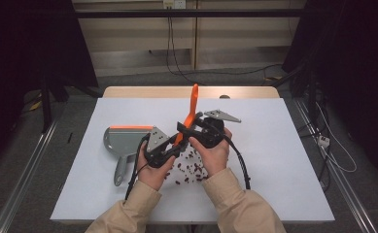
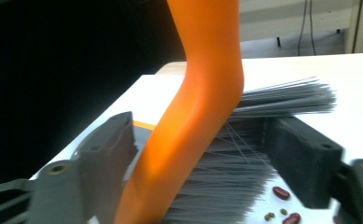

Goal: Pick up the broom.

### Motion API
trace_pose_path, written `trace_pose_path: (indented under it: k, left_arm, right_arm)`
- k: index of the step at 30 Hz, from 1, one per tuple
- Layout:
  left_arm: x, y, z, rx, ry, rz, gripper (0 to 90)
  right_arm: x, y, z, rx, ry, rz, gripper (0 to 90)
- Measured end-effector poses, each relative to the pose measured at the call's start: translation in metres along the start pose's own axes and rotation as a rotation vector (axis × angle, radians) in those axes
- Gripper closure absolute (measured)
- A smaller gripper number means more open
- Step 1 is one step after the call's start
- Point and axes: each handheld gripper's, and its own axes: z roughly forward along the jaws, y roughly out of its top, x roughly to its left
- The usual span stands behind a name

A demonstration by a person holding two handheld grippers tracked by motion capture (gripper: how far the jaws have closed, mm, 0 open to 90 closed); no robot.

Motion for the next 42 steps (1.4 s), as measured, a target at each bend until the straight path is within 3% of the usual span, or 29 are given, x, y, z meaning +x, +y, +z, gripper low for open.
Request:
trace_pose_path:
  k: [3, 6, 8, 13, 14, 15, 16, 18, 21, 27, 35, 42]
  left_arm:
    - [-0.006, 0.0, 0.0, -0.011, 0.011, 0.021, 69.5]
    - [-0.013, 0.002, -0.001, -0.018, 0.028, 0.077, 68.9]
    - [-0.015, 0.003, -0.002, -0.015, 0.031, 0.088, 68.5]
    - [-0.017, 0.001, 0.002, -0.014, 0.041, 0.108, 58.5]
    - [-0.017, 0.001, 0.003, -0.019, 0.036, 0.114, 58.5]
    - [-0.015, 0.001, 0.002, -0.023, 0.009, 0.102, 58.5]
    - [-0.014, 0.002, 0.001, -0.034, 0.006, 0.093, 59.7]
    - [-0.011, 0.003, -0.002, -0.039, -0.01, 0.084, 52.6]
    - [-0.008, 0.004, -0.003, -0.036, -0.018, 0.068, 44.8]
    - [0.0, 0.005, -0.007, -0.033, -0.046, 0.031, 33.2]
    - [0.008, 0.009, -0.013, -0.025, -0.074, 0.025, 21.8]
    - [0.018, 0.011, -0.022, -0.029, -0.102, 0.018, 13.6]
  right_arm:
    - [-0.002, 0.0, 0.0, 0.011, -0.003, 0.042, 31.9]
    - [-0.001, -0.002, 0.002, 0.021, 0.002, 0.079, 32.4]
    - [0.0, -0.002, 0.002, 0.03, -0.01, 0.078, 37.1]
    - [-0.001, -0.001, 0.0, 0.042, 0.026, 0.152, 58.0]
    - [-0.003, 0.0, -0.002, 0.037, 0.057, 0.159, 70.8]
    - [-0.003, 0.0, -0.002, 0.037, 0.057, 0.159, 70.8]
    - [-0.004, 0.001, -0.003, 0.016, 0.068, 0.13, 71.5]
    - [-0.008, 0.005, -0.007, 0.019, 0.036, 0.079, 71.6]
    - [-0.017, 0.007, -0.01, 0.029, 0.037, 0.084, 71.6]
    - [-0.029, 0.011, -0.021, 0.059, 0.023, 0.011, 71.6]
    - [-0.046, 0.017, -0.035, 0.104, 0.018, -0.053, 71.6]
    - [-0.062, 0.024, -0.052, 0.147, -0.023, -0.107, 71.5]
